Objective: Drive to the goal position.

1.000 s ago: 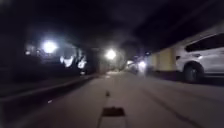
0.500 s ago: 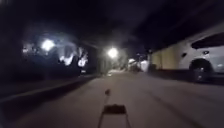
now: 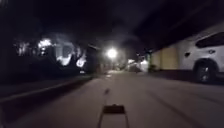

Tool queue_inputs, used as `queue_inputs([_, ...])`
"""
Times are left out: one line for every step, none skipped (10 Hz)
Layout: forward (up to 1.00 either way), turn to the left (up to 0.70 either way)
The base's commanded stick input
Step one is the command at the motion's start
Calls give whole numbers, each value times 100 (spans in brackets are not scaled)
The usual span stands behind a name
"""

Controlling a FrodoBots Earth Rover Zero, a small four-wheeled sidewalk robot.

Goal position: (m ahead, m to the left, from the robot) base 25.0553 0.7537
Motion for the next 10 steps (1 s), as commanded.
queue_inputs([70,-35])
queue_inputs([70,-35])
queue_inputs([70,0])
queue_inputs([70,0])
queue_inputs([70,0])
queue_inputs([70,0])
queue_inputs([70,0])
queue_inputs([70,0])
queue_inputs([70,0])
queue_inputs([70,0])
